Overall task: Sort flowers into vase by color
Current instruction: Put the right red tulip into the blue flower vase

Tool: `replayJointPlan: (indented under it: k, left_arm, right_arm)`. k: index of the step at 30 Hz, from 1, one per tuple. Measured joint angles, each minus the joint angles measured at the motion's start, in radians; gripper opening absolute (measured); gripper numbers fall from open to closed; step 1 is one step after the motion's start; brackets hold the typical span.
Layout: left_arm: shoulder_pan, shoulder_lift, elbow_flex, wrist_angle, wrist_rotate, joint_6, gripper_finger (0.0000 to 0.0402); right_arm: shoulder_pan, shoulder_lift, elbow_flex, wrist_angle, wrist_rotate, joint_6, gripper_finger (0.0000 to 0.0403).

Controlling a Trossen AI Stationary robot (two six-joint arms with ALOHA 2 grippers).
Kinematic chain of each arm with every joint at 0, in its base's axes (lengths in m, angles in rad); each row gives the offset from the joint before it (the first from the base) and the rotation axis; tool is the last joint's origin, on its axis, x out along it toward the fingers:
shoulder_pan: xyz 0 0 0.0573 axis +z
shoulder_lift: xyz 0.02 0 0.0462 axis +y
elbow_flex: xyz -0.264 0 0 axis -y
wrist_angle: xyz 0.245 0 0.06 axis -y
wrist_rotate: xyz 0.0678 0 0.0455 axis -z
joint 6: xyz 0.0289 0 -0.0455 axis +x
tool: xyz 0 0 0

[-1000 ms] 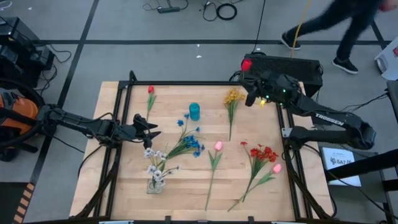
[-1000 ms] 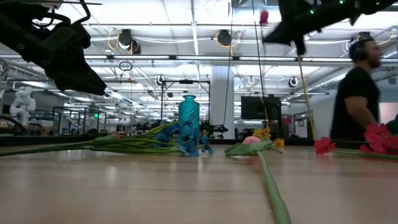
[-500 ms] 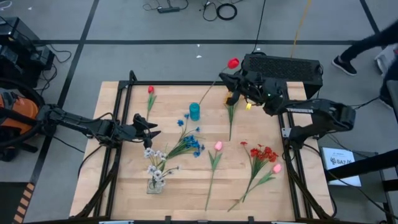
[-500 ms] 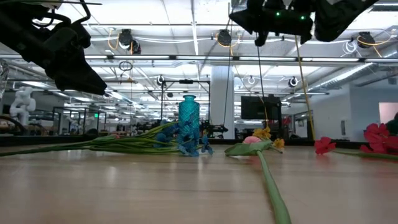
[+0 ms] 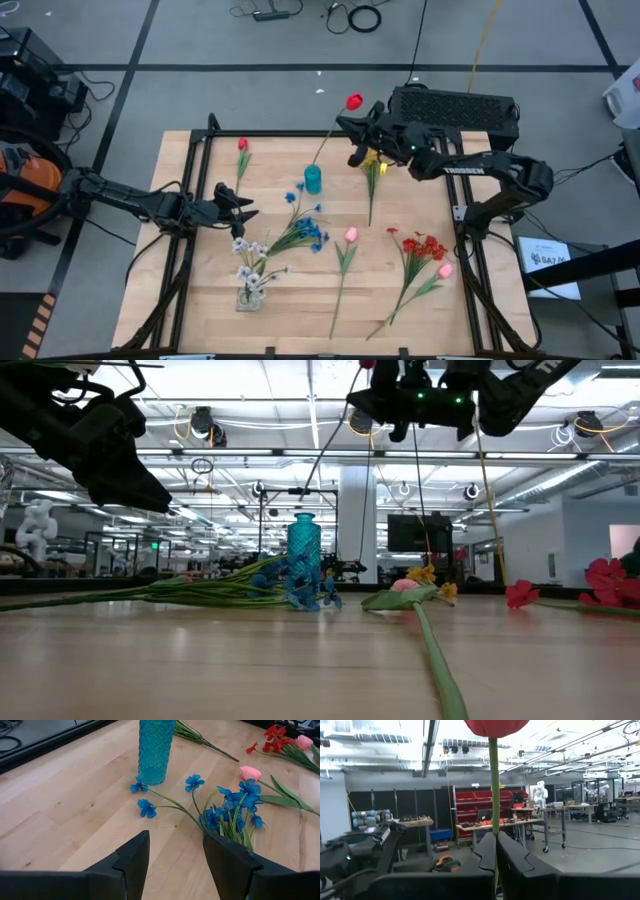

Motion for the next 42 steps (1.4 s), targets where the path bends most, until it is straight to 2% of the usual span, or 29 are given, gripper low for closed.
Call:
replayJointPlan:
  k: [6, 21, 27, 42]
  left_arm:
    - [0.0, 0.0, 0.0, 0.0, 0.0, 0.0, 0.0191]
    - [0.0, 0.003, 0.0, -0.001, 0.0, 0.001, 0.0191]
    - [0.0, 0.005, 0.0, -0.001, 0.0, 0.001, 0.0191]
    - [0.0, 0.005, 0.0, 0.0, -0.004, 0.001, 0.0191]
  right_arm:
    - [0.0, 0.039, 0.013, -0.006, 0.007, -0.016, 0.0]
    - [0.0, 0.037, 0.013, -0.027, 0.031, -0.061, 0.0]
    - [0.001, 0.037, 0.013, -0.087, 0.029, -0.07, 0.0]
    - [0.069, 0.038, 0.013, -0.125, -0.001, -0.162, 0.0]
